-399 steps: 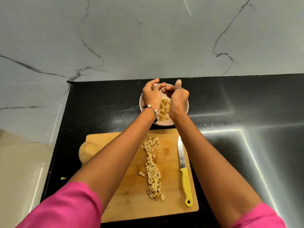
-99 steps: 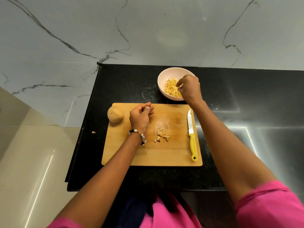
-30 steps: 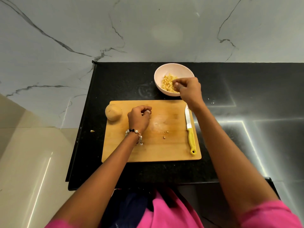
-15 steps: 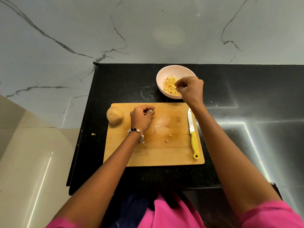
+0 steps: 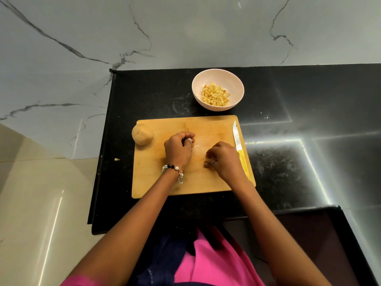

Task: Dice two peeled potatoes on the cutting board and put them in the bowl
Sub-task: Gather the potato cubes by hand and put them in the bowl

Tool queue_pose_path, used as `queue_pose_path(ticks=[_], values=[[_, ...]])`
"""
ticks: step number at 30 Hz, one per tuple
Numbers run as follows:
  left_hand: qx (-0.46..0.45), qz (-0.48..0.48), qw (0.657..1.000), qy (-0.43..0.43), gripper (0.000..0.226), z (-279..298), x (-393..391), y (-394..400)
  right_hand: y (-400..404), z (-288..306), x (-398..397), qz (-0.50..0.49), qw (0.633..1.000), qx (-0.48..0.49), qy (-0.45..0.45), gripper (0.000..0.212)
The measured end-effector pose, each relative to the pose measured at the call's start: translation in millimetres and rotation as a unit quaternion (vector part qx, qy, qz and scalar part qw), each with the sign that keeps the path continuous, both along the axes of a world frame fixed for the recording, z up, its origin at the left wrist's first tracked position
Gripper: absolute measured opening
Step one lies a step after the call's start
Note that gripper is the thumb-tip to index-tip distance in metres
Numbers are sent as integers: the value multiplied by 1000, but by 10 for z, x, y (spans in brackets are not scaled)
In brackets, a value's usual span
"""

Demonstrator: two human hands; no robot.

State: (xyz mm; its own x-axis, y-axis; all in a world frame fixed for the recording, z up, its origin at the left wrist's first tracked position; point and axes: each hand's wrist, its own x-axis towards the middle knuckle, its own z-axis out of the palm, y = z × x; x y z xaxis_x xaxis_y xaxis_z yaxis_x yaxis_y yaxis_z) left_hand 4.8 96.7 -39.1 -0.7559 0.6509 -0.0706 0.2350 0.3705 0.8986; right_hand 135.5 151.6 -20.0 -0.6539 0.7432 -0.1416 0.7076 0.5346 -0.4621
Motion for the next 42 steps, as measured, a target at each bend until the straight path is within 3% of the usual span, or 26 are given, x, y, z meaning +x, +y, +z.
queue_pose_path(ticks=[4,10,15,21,26,36,38,40,42], values=[[1,-5,1000,12,23,-6,30,-27,-157,-55,49,27,997,66,24,19],[-5,-13,1000,22,22,-15,27,-50,-157,-74,45,-2,999,31,23,20],[-11,-17,1000,23,22,-35,24,-39,-134,-74,-11,18,999,20,-32,19],[-18,-11,1000,20,21,-32,22,-18,-129,-159,23,54,997,44,-41,21],[-25,-2,1000,13,21,-36,12,22,-108,-225,116,83,988,129,-23,17],[-42,7,999,20,21,-17,71,83,-45,-330,182,101,986,131,-28,21],[-38,9,999,21,21,10,61,88,28,-292,151,73,994,77,7,25],[-30,11,999,16,21,53,36,106,166,-141,81,3,992,-19,126,25],[-17,16,1000,7,22,103,1,127,408,56,-15,-55,967,-35,248,21]])
